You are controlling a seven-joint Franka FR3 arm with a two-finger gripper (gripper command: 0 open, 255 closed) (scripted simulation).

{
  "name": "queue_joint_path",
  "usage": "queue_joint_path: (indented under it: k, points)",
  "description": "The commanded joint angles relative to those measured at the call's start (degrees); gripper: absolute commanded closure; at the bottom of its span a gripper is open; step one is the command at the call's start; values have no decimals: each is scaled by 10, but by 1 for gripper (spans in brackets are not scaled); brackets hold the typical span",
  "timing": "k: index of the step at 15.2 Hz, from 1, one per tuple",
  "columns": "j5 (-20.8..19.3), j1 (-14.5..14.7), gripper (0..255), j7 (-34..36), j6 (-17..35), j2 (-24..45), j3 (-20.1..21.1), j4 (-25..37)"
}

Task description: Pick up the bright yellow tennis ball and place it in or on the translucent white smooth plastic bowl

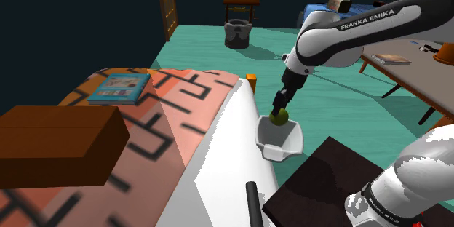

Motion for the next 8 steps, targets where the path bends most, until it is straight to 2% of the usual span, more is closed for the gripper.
queue_joint_path:
  k: [1, 8]
  points:
    - [1, -2, 255, -13, 12, 3, -5, -13]
    - [18, 3, 255, -31, 78, 45, 1, -38]
